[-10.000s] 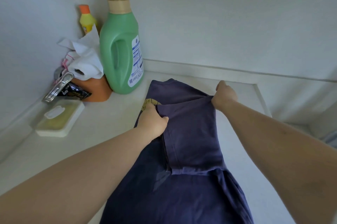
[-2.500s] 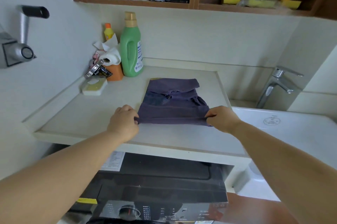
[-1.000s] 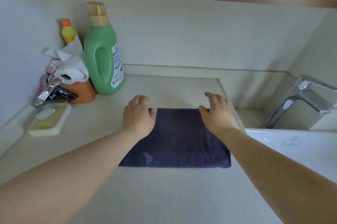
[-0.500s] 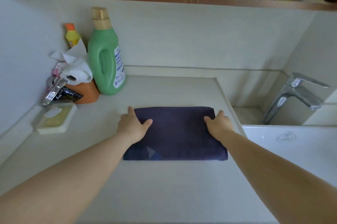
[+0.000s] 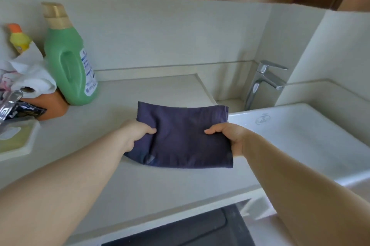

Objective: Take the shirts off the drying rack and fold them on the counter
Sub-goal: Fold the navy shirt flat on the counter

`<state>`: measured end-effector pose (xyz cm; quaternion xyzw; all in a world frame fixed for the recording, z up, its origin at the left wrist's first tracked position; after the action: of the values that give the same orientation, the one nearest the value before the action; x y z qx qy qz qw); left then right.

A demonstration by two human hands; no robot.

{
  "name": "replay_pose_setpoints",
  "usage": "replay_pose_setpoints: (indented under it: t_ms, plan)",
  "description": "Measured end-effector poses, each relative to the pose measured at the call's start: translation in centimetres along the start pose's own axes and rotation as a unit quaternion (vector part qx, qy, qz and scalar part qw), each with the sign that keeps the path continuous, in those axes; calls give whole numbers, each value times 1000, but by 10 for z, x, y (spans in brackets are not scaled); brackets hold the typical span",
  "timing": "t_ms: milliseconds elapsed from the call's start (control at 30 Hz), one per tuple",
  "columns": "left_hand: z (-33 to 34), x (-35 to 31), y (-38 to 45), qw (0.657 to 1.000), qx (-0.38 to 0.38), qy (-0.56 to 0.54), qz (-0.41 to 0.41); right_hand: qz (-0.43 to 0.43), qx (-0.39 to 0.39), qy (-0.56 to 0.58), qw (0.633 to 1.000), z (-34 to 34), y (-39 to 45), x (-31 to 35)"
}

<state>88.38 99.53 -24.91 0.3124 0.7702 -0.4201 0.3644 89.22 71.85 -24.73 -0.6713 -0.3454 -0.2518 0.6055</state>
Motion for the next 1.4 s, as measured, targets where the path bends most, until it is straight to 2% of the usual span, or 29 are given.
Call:
replay_pose_setpoints:
  t_ms: [167, 333, 433, 600, 700, 900, 1100, 1300, 1400]
  plan:
    - [85, -65, -66, 989, 104, -33, 99, -44, -59, 73, 995, -113, -44, -12]
    - [229, -100, -165, 962, 206, -3, 177, -29, -175, 136, 975, -276, -109, -87]
    - [316, -96, -234, 940, 253, 25, 228, -15, -245, 163, 956, -364, -149, -152]
    - [448, -64, -348, 896, 294, 102, 317, 36, -315, 196, 928, -489, -210, -268]
    - [522, -32, -404, 877, 327, 148, 320, 74, -344, 222, 909, -549, -231, -339]
    - [600, 40, -432, 849, 380, 238, 280, 142, -344, 261, 891, -569, -233, -433]
    - [674, 161, -415, 816, 426, 339, 192, 224, -354, 336, 844, -552, -196, -549]
    - [732, 308, -345, 805, 413, 407, 126, 296, -355, 369, 807, -515, -95, -681]
    - [758, 379, -299, 812, 374, 436, 105, 326, -350, 388, 788, -486, -34, -747]
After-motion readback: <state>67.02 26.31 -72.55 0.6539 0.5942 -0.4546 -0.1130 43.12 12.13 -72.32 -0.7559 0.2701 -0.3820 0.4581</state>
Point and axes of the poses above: each hand's wrist, its own y-axis towards the middle knuckle, its own z-axis out of the palm, x = y × z, the point moved 8 cm from there along y, towards the middle knuckle, and after that the axes turned 9 degrees about -x, right-handed, at the moved point
